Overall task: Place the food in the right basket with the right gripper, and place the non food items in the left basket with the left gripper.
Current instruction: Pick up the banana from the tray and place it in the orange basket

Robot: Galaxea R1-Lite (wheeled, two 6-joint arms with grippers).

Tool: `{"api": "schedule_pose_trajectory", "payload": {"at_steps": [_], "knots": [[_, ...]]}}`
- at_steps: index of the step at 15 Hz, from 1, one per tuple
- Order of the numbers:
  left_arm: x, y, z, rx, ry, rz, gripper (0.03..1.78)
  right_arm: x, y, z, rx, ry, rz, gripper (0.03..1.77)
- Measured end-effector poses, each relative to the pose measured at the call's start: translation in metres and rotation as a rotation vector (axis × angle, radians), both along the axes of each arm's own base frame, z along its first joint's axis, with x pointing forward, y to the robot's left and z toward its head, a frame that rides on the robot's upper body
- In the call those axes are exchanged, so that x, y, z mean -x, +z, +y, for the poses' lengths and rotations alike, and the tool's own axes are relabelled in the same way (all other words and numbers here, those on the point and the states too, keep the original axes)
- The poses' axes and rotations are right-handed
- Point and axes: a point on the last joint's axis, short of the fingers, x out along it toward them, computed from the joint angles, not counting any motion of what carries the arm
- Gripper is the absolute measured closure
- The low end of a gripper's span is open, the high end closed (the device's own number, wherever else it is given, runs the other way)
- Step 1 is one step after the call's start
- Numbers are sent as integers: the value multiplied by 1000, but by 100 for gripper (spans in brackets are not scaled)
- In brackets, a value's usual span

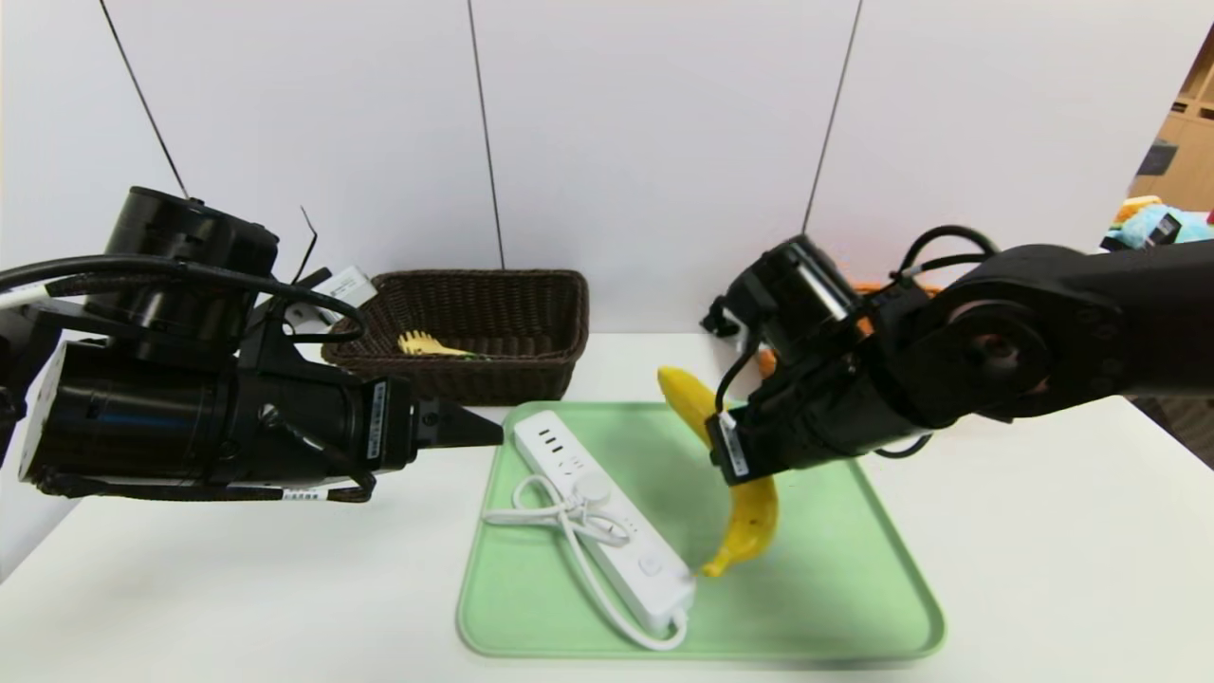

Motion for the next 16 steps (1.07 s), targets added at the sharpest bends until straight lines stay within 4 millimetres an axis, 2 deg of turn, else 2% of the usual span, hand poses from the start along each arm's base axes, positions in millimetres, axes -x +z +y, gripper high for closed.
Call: {"api": "schedule_pose_trajectory", "payload": {"at_steps": [3,7,12,16], "knots": [[0,0,0,3,1,1,12,-4,36,-31,-92,-81,-140,136],[0,1,0,2,1,-3,12,-9,60,-69,-136,-185,-243,136],[0,0,0,3,2,0,12,-12,64,-110,-32,-213,-288,136],[0,0,0,2,2,2,12,-17,64,-131,68,-182,-315,136]]}}
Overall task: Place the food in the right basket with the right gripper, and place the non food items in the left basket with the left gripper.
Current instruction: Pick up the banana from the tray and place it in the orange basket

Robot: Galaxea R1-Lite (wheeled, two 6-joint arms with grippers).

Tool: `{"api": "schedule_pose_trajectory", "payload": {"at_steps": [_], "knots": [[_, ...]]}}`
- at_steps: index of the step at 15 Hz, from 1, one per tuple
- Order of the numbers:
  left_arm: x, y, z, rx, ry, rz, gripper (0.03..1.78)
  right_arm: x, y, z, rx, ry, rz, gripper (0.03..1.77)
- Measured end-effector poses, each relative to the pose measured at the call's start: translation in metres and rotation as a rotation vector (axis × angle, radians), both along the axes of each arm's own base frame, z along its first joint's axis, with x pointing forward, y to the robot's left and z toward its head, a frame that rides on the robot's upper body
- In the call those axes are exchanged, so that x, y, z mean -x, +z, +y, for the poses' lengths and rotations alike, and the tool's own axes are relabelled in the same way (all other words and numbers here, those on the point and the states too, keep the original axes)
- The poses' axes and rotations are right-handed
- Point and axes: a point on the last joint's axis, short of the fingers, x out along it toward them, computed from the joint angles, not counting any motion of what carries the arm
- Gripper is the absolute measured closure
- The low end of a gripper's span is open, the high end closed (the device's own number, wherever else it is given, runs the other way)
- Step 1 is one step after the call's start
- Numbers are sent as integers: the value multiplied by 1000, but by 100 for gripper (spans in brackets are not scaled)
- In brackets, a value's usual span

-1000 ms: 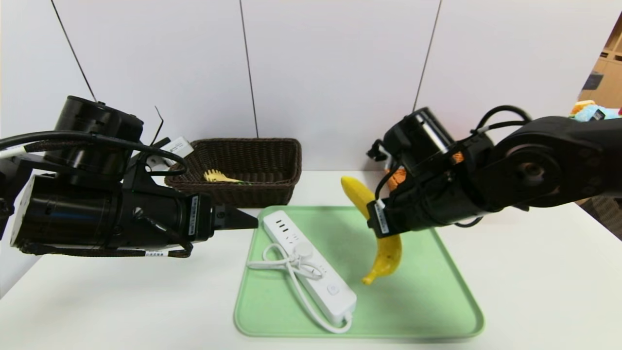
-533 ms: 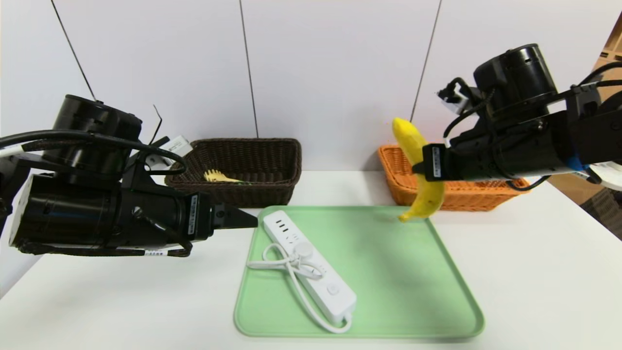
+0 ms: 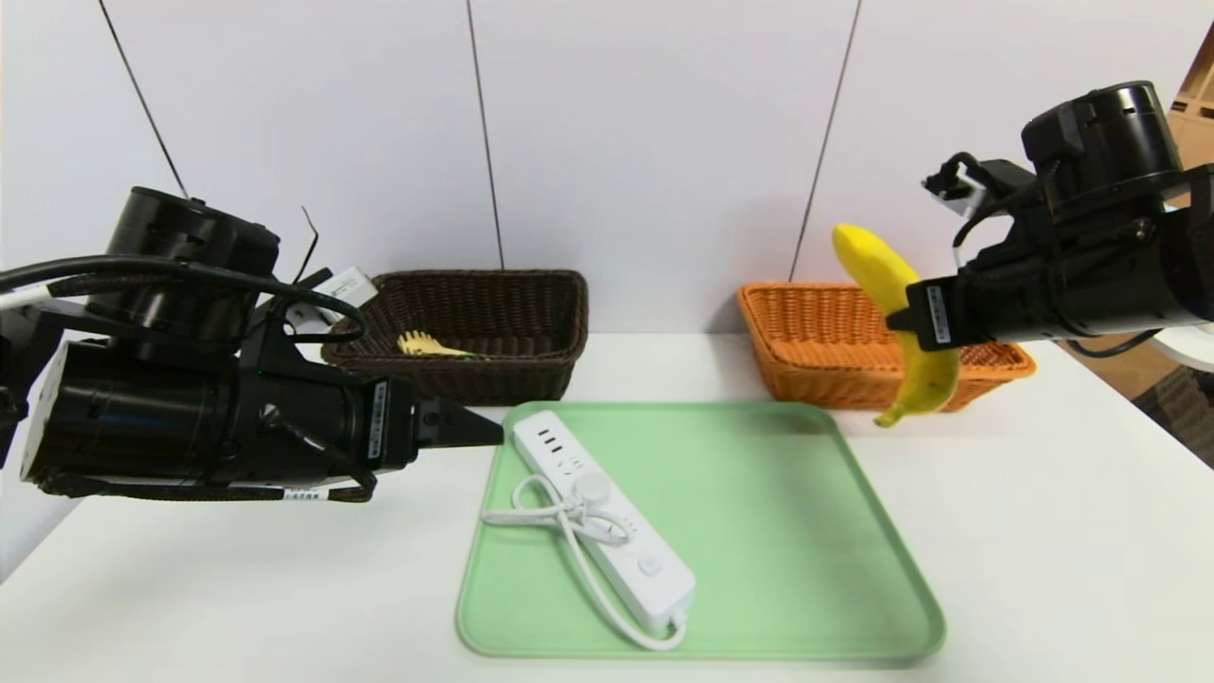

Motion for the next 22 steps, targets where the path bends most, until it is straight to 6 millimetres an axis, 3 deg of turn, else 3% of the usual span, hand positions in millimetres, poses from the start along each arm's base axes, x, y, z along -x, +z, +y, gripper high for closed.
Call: {"api": "schedule_pose_trajectory", "payload": {"at_steps": [7,12,22], "knots": [[0,-1,0,-1,0,3,12,-9,-4,-24,281,172,-4,136],[-1,-1,0,-2,0,4,12,-25,7,-46,491,316,-56,136],[0,-4,0,-8,4,12,12,-60,10,-57,773,469,-105,136]]}}
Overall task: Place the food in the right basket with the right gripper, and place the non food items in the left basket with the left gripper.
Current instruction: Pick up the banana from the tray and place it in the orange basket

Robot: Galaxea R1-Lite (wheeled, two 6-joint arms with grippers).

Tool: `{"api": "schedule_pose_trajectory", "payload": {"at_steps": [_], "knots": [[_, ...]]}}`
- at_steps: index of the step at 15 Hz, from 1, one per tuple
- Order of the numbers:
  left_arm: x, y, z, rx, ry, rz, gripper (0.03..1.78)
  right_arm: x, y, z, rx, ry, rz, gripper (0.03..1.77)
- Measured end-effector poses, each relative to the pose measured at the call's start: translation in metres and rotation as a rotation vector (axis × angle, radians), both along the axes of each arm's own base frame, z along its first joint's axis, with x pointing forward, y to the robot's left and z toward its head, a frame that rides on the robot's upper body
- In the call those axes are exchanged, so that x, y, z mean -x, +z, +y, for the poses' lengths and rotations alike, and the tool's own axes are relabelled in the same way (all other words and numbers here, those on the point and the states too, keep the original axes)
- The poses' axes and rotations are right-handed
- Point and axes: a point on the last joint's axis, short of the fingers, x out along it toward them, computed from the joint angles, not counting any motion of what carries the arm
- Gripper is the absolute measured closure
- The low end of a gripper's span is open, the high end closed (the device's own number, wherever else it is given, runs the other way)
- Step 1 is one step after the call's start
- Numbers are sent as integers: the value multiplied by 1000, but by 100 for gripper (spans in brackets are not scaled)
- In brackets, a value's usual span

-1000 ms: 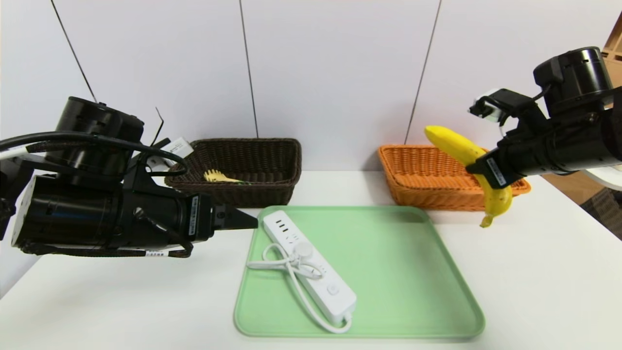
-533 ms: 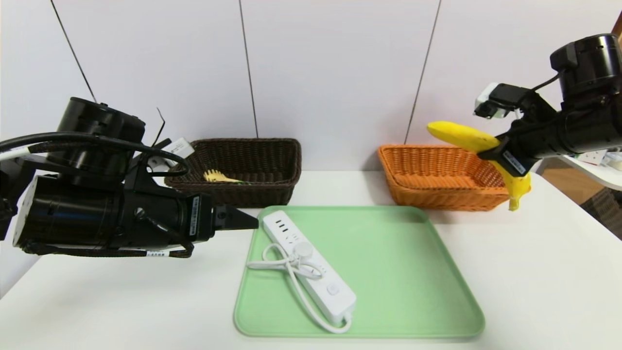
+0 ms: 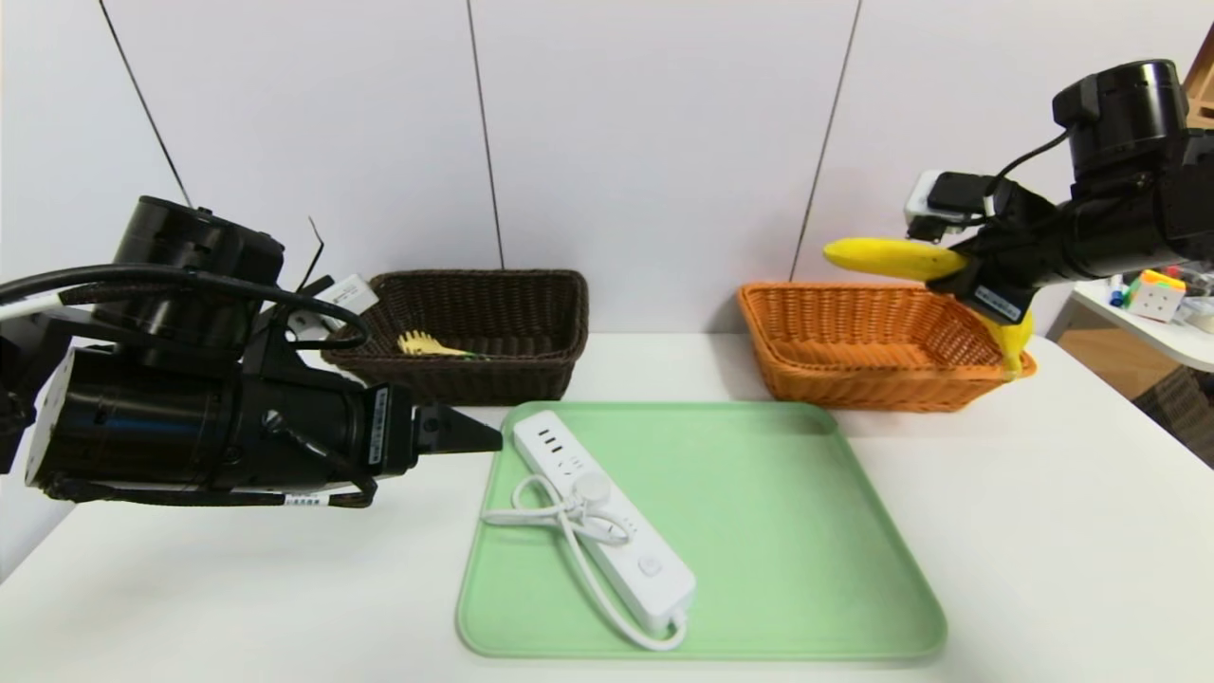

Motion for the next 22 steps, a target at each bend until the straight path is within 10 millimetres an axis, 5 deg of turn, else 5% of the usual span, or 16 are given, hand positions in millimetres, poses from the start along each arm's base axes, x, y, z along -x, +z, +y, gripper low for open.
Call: {"api": "schedule_pose_trajectory", "payload": {"at_steps": [9,22], "knots": [[-3,-3,-1,10,0,-17,12,-36,-4,1,192,113,-31,136],[-10,-10,-5,9,0,-5,12,-89,-57,9,230,141,58,136]]}}
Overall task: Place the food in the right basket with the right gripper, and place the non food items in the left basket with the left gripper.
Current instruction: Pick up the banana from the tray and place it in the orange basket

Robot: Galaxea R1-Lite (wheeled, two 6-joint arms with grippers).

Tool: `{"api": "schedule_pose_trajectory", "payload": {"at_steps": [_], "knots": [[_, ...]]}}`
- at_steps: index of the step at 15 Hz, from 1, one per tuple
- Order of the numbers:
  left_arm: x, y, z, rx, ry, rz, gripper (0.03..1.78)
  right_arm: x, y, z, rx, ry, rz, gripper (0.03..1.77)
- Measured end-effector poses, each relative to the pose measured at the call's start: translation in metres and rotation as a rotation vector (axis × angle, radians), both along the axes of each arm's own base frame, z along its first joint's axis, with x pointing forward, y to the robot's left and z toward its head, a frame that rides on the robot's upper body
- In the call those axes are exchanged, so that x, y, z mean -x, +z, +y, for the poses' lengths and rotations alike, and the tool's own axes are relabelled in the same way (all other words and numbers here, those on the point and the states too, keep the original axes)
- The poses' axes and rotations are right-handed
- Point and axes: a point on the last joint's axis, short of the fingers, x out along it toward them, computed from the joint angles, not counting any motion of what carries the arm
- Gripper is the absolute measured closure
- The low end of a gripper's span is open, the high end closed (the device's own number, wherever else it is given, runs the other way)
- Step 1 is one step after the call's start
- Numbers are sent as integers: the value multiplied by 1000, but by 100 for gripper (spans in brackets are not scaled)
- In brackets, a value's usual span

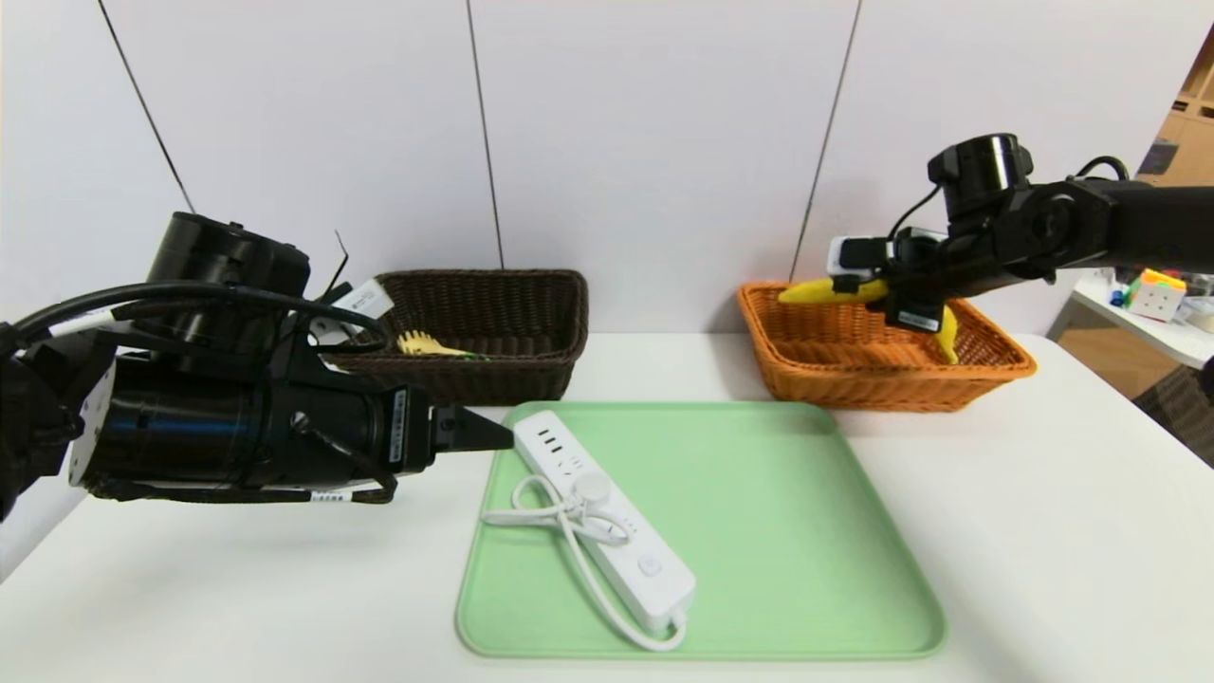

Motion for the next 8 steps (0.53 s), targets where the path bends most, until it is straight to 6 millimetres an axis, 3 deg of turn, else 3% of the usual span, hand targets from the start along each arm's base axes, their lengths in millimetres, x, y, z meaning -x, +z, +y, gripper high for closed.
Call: {"api": "schedule_pose_trajectory", "payload": {"at_steps": [8], "knots": [[-2,-3,-1,-5,1,9,12,-15,-32,7,4,17,67,136]]}}
